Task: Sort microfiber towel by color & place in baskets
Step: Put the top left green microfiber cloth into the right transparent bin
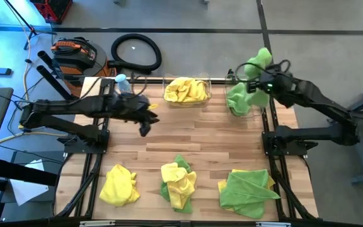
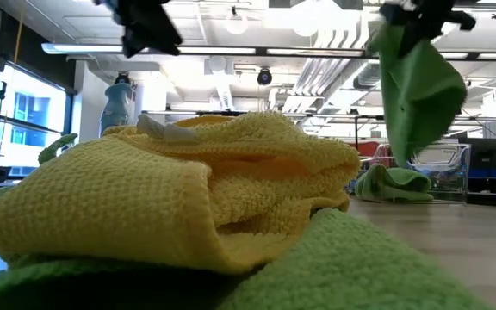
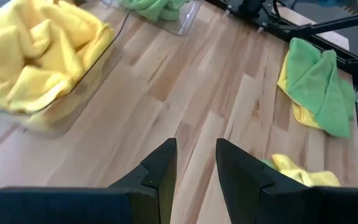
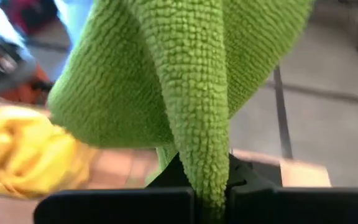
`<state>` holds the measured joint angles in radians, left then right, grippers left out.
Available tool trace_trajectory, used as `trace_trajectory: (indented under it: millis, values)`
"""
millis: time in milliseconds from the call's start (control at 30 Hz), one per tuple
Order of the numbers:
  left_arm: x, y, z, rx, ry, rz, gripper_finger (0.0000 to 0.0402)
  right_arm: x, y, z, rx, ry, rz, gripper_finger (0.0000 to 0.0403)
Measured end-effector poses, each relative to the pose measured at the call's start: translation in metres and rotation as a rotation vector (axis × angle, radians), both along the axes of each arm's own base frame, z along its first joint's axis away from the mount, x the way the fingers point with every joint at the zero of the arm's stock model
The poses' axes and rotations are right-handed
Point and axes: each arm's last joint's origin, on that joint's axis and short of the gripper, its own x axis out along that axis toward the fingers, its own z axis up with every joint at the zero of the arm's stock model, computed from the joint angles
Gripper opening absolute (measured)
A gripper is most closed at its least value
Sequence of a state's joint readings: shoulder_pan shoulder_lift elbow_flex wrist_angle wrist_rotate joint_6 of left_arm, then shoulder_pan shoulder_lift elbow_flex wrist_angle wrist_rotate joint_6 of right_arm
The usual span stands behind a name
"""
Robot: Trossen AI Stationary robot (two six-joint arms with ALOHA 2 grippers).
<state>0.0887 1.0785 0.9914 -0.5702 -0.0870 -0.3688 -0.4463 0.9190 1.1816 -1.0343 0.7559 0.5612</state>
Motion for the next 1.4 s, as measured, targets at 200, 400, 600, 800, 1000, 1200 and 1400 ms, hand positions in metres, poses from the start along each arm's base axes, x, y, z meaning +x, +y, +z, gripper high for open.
trace_trajectory:
  millis: [200, 400, 600, 800, 1000, 1200, 1400]
  values:
    - [-0.032, -0.002, -0.007, -0.025, -0.051, 0.054, 0.0099, 0.031, -0.025, -0.025, 0.139, 0.089, -0.035, 0.0]
    - [-0.049, -0.003, -0.015, -0.02, -0.068, 0.059, 0.0099, 0.043, -0.045, -0.067, 0.312, 0.101, -0.123, 0.0]
    - [-0.057, -0.004, -0.027, -0.055, -0.08, 0.071, 0.0099, 0.038, -0.058, -0.101, 0.408, -0.025, -0.108, 0.0]
    - [-0.056, -0.004, -0.027, -0.058, -0.105, 0.073, 0.0099, 0.025, -0.078, -0.124, 0.549, -0.104, -0.084, 0.0]
    - [-0.055, -0.004, -0.026, -0.054, -0.12, 0.07, 0.0099, 0.027, -0.085, -0.144, 0.623, -0.051, -0.055, 0.0001]
    - [-0.055, -0.004, -0.026, -0.066, -0.122, 0.077, 0.0099, 0.031, -0.096, -0.165, 0.686, -0.022, -0.082, 0.0029]
    - [-0.055, -0.004, -0.026, -0.089, -0.127, 0.092, 0.0099, 0.025, -0.1, -0.163, 0.704, -0.055, -0.074, 0.0087]
